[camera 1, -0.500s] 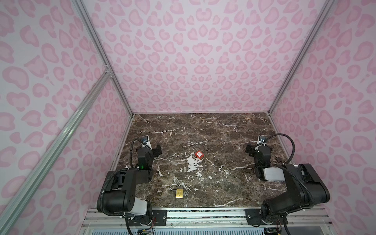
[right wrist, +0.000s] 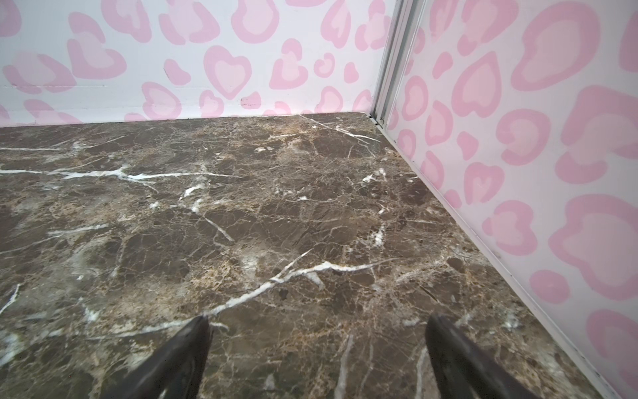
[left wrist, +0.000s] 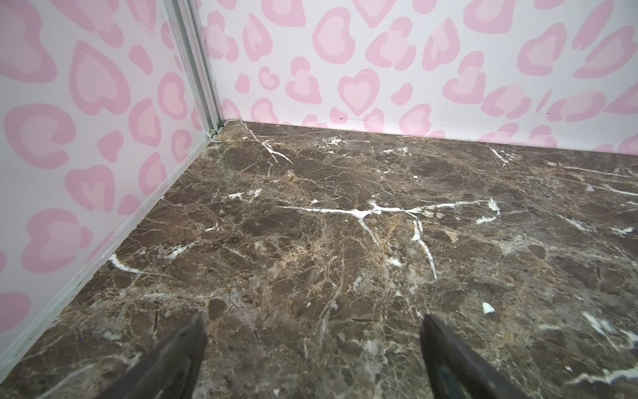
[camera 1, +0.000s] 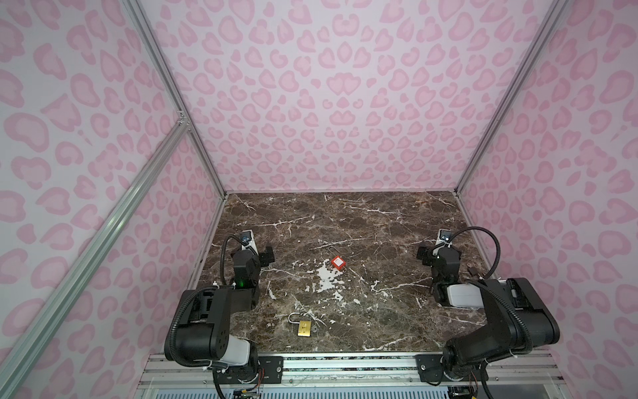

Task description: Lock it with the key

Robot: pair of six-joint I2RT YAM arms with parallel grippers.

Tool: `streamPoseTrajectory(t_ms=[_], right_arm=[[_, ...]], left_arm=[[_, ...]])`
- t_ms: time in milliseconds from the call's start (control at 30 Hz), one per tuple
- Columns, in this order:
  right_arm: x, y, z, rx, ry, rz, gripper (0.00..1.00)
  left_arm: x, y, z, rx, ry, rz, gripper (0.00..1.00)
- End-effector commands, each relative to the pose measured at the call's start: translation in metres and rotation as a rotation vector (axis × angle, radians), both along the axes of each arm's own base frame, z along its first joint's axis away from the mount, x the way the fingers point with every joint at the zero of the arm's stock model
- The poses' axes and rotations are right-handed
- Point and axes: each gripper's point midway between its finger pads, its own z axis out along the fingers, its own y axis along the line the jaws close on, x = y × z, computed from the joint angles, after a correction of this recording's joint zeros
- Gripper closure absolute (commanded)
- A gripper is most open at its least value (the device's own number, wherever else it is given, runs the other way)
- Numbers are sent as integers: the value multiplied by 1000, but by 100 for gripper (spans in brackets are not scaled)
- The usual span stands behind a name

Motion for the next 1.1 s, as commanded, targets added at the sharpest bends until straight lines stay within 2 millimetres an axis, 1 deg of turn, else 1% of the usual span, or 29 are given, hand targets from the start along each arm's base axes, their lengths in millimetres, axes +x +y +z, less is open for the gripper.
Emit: streamPoseTrajectory(t_ms=[0,667,733,767,800,833,900,933,967,1000,1067], right_arm=[[2,1,4,-1,-17,2,1],[2,0,5,-1,-18,-1,2],[1,1,6,-2,-25,4,1],[2,4,11,-9,-46,24,1],[3,11,17,-21,-61,61,1],[2,19,19,-47,-40,91,1],[2,37,28,-89,12,149,1],[1,51,32,-104,58,191,1],[1,64,36,-106,76,233,1],[-1,83,41,-102,85,294,1],[-11,127,45,-147,108,458,1]], left_arm=[[2,0,7,1,-28,1,2],[2,1,7,-1,-27,3,2],[1,0,8,0,-31,1,2],[1,1,9,2,-37,7,2],[3,4,13,9,-30,31,2],[4,7,19,25,-7,65,3],[4,17,37,46,34,172,2],[1,25,46,18,52,249,2],[-2,28,51,-20,69,279,2],[-4,26,56,-56,95,279,2],[-8,13,58,-117,166,228,2]])
